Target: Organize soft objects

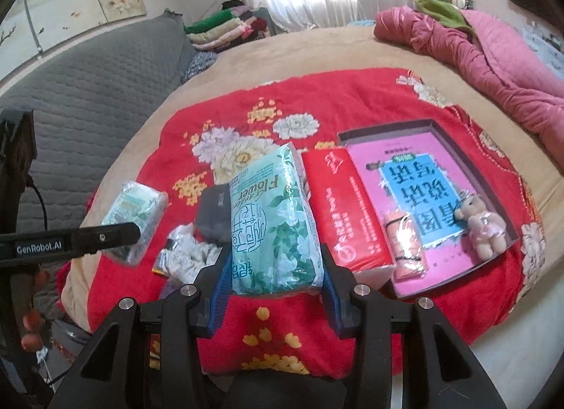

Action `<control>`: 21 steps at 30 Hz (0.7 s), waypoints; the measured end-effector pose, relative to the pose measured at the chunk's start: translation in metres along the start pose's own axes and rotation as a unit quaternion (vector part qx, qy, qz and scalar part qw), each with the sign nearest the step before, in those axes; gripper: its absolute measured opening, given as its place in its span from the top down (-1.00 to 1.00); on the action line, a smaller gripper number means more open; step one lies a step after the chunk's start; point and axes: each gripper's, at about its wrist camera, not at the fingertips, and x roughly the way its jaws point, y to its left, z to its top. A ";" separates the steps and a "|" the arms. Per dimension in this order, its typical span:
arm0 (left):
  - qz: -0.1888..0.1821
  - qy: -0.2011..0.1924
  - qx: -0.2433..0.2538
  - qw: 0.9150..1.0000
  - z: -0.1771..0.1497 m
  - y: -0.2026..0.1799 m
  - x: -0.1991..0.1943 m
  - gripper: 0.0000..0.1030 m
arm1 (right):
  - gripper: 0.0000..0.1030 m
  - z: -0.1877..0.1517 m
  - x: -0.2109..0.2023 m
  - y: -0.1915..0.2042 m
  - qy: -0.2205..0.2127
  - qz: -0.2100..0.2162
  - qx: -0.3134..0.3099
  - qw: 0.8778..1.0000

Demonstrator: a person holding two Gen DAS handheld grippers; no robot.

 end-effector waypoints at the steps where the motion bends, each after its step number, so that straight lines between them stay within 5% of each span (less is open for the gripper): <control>1: -0.002 -0.002 0.001 1.000 0.000 -0.002 -0.001 0.11 | 0.11 0.002 -0.002 -0.001 -0.002 0.000 -0.001 1.000; 15: -0.009 -0.027 0.040 0.999 0.005 -0.038 -0.009 0.12 | 0.11 0.020 -0.022 0.003 -0.030 -0.007 -0.019 0.999; 21: -0.006 0.020 0.027 0.999 -0.001 -0.024 0.030 0.13 | 0.11 0.021 -0.008 -0.005 -0.016 -0.008 -0.011 1.000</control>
